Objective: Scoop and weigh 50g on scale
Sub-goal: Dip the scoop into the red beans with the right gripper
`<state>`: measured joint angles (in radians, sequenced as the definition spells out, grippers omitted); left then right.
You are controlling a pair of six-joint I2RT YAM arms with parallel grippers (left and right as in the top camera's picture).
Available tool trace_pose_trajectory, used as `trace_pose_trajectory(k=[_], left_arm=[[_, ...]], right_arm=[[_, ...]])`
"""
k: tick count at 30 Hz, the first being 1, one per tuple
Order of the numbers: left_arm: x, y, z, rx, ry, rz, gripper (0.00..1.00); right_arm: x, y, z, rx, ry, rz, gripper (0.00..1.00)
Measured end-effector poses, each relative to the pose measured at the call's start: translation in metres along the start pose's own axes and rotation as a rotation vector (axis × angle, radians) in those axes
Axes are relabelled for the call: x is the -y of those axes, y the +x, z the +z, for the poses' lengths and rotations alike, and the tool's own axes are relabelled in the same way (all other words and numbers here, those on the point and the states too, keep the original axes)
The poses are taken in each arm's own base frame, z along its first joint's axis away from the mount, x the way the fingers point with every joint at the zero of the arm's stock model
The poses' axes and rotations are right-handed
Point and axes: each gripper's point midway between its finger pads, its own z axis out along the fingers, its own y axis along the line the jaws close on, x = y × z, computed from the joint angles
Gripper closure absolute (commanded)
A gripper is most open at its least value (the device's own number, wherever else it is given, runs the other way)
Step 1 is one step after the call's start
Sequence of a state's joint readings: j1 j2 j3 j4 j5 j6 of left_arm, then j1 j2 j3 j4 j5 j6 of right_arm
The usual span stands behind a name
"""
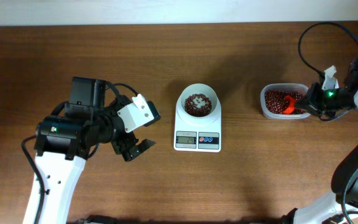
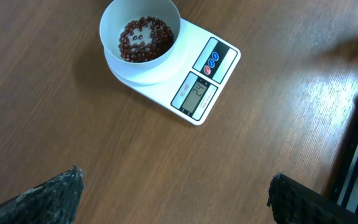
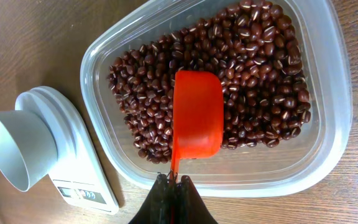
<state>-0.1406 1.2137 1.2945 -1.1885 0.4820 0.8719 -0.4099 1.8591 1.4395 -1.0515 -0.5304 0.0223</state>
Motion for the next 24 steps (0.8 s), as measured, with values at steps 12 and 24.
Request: trace_pose_trajectory(k=[12, 24], left_arm=[[0.0, 0.0, 0.0, 0.0, 0.001, 0.0, 0.01], [0.0, 0.0, 0.0, 0.0, 0.0, 0.0, 0.01]], right_arm=[[-0.001, 0.0, -0.006, 0.008, -0.085, 0.041, 0.96], [0.028, -0.009, -0.039, 0.093, -0.206, 0.111, 0.96]])
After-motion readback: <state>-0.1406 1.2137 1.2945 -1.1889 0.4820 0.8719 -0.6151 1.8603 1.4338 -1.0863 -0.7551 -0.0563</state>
